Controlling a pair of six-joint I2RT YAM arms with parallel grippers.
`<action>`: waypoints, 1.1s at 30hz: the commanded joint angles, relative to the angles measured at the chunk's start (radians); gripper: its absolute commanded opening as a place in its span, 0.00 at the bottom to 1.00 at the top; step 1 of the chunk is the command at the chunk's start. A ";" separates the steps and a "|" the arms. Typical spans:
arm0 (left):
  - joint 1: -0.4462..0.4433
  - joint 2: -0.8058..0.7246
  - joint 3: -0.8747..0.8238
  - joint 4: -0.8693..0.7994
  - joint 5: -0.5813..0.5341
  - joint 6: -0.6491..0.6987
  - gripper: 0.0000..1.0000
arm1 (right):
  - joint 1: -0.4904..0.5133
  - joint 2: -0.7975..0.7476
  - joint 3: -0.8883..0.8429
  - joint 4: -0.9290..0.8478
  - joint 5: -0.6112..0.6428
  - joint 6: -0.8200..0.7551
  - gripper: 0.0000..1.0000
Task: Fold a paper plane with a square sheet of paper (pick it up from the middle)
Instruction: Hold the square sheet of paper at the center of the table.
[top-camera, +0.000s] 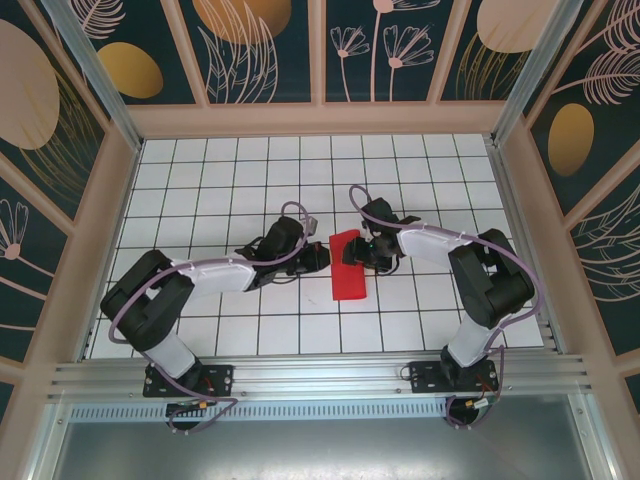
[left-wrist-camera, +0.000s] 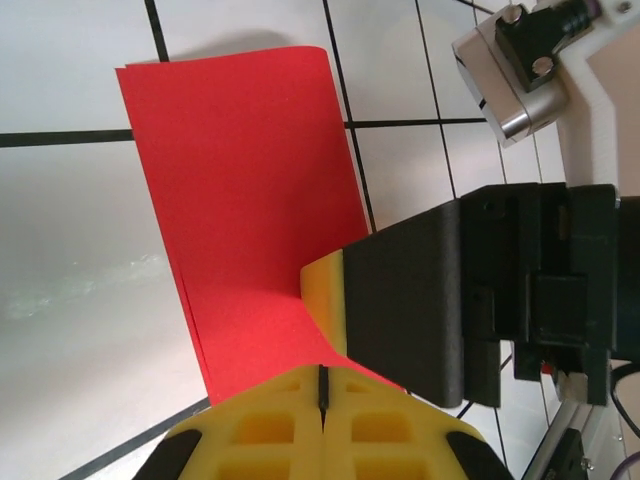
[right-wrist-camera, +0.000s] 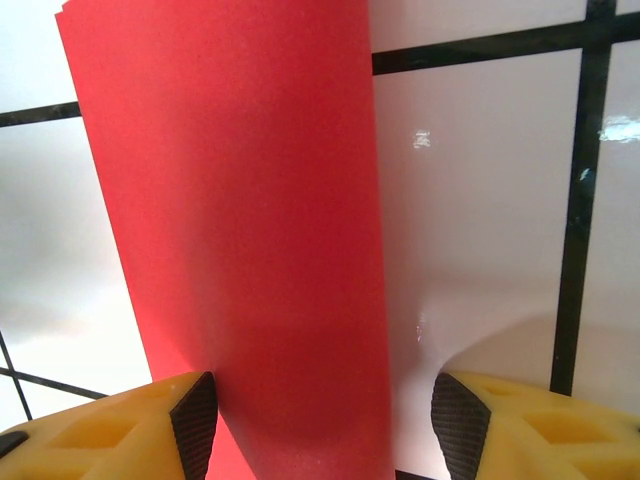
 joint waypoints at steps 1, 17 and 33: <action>-0.016 0.047 0.054 -0.069 -0.032 0.014 0.00 | 0.021 0.069 -0.011 0.034 0.012 -0.007 0.64; -0.029 0.168 0.110 -0.059 -0.007 0.011 0.00 | 0.023 0.084 -0.012 0.033 0.012 -0.013 0.64; -0.029 0.238 0.128 -0.104 -0.014 0.026 0.00 | 0.027 0.088 -0.017 0.029 0.018 -0.015 0.64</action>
